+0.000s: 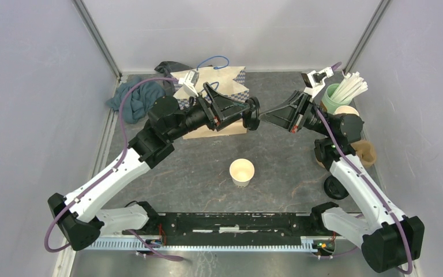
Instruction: Pack the takeout coffee
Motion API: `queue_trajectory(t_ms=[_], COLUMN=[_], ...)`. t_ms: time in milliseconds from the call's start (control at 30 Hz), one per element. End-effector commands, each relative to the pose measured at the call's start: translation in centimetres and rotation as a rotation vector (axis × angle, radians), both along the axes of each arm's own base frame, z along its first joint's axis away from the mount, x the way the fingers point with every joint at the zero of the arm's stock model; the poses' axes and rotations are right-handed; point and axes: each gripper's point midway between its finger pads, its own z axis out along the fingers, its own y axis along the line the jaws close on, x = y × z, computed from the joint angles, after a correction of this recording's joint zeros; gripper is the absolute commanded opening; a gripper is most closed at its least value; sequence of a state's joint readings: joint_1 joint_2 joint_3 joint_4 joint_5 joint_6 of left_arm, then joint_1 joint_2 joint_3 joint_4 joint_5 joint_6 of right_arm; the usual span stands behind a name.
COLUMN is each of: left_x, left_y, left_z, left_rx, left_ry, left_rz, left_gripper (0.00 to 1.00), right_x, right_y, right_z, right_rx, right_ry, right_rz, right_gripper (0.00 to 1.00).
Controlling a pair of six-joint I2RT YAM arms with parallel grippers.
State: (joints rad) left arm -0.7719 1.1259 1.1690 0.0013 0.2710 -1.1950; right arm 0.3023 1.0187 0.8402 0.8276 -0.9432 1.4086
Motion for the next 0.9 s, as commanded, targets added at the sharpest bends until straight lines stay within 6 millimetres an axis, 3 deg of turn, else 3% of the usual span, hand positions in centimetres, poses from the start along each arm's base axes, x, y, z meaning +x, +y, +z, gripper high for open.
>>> queue_trajectory(t_ms=[0,300,867], left_x=[-0.7,0.2,-0.7], left_y=[-0.1,0.5,-0.6], left_z=[1.7,1.0,1.6], left_rx=[-0.067,-0.030,-0.065], left_ry=[-0.018,0.003,-0.014], left_rz=[-0.027,0.037,-0.050], left_gripper=[1.00,1.00,1.00], right_x=[-1.1,-1.6,-1.2], right_y=[-0.1,-0.2,0.2], right_z=[0.9,1.6,0.6], right_rx=[0.033,0.049,0.041], right_ry=[-0.073,-0.091,-0.068], right_rz=[0.017,0.027,0.038], right_gripper=[0.00,0.00,0.00])
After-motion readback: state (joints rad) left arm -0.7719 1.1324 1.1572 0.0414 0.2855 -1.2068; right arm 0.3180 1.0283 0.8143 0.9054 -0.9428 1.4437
